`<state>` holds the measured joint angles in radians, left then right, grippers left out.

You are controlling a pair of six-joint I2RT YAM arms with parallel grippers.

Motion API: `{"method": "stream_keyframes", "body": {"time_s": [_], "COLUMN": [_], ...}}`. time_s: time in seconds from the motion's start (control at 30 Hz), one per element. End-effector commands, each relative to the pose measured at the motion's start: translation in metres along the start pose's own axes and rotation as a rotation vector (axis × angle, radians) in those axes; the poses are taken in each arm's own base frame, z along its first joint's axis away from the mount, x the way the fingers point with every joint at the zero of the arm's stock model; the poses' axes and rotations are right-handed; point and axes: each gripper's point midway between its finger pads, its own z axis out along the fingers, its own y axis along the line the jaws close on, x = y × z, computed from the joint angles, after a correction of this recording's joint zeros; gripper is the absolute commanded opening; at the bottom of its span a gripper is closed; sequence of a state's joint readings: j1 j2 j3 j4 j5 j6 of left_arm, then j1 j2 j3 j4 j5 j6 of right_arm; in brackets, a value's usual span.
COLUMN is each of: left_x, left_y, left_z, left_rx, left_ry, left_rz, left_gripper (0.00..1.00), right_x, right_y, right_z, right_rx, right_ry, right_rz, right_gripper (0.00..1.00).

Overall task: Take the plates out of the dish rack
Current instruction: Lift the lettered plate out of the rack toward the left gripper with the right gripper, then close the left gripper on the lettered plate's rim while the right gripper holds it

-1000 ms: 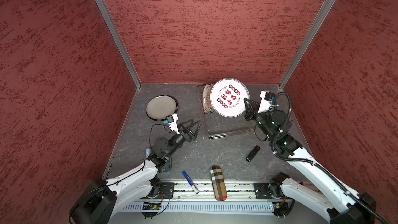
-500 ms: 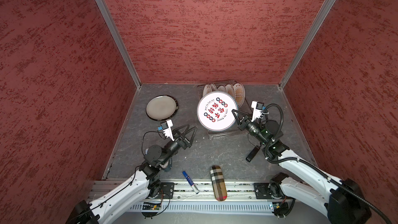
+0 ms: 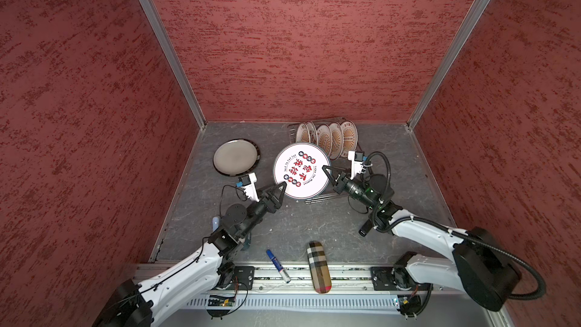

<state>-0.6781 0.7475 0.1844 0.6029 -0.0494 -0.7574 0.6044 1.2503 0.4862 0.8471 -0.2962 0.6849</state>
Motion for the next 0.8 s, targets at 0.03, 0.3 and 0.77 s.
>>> {"method": "stream_keyframes", "body": {"time_s": [0.03, 0.3, 0.77], "left_x": [-0.011, -0.01, -0.007], "left_y": [-0.012, -0.006, -0.011], "left_z": [0.005, 0.006, 0.008], "left_rx": [0.023, 0.001, 0.033], "left_ry": [-0.027, -0.032, -0.016], "left_rz": [-0.008, -0.022, -0.037], "left_gripper": [0.43, 0.21, 0.15], "right_x": [-0.03, -0.027, -0.013], "right_y": [0.029, 0.013, 0.016], "right_z": [0.007, 0.008, 0.022], "right_rx": [-0.095, -0.018, -0.05], "right_ry": [-0.092, -0.103, -0.039], "right_rz": [-0.029, -0.043, -0.036], "right_gripper": [0.0, 0.0, 0.0]}}
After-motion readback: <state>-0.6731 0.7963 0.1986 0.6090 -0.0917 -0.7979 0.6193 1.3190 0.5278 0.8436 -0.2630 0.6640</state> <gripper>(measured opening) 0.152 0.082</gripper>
